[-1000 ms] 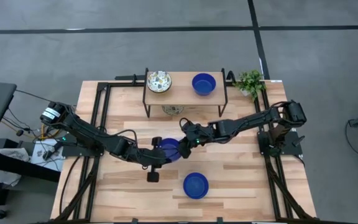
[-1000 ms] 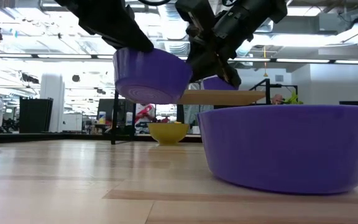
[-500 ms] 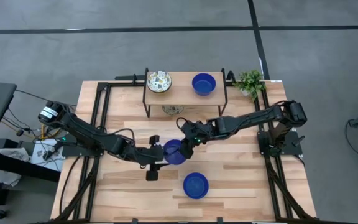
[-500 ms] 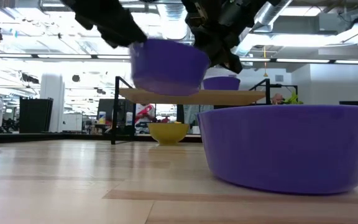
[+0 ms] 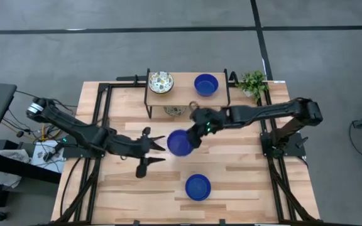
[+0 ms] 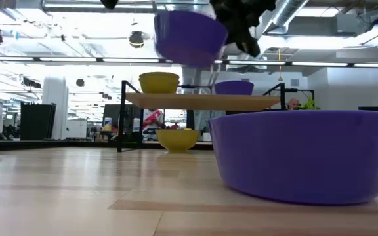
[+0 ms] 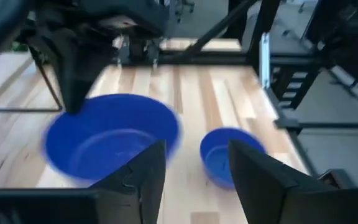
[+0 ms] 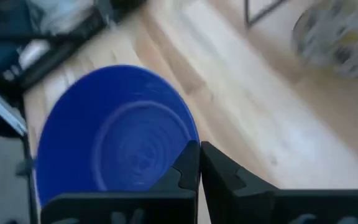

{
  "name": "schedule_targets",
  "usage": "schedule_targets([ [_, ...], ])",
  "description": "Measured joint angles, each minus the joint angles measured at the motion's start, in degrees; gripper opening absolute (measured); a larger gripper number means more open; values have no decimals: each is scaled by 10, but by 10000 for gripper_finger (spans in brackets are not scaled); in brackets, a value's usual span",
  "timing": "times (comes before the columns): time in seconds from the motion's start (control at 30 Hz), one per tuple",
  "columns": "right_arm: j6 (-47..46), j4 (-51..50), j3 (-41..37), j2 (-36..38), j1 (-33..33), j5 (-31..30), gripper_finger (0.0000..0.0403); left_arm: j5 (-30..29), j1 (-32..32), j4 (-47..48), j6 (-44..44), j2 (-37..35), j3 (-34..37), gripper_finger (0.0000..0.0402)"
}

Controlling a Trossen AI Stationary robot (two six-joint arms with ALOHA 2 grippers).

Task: Pick & Place Mini bowls
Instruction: Stack the top blue bowl on top of the blue bowl on the shelf

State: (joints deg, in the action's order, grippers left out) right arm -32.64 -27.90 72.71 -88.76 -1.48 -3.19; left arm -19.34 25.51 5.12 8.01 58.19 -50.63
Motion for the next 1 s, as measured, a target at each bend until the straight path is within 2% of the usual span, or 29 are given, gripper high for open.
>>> schedule_targets([
  [0.2,3,-8,0,73,62,-14,0,1,4,-1,-5,-38,6,166],
  [0.5,2,-38,0,157,196,-17,0,-21,3,0,16,-58,68,167],
  [0.8,19,-106,0,159,329,-16,0,-47,3,-25,39,-56,83,166],
  [1.0,27,-94,1,146,377,-11,0,-47,2,-30,41,-56,83,166],
])
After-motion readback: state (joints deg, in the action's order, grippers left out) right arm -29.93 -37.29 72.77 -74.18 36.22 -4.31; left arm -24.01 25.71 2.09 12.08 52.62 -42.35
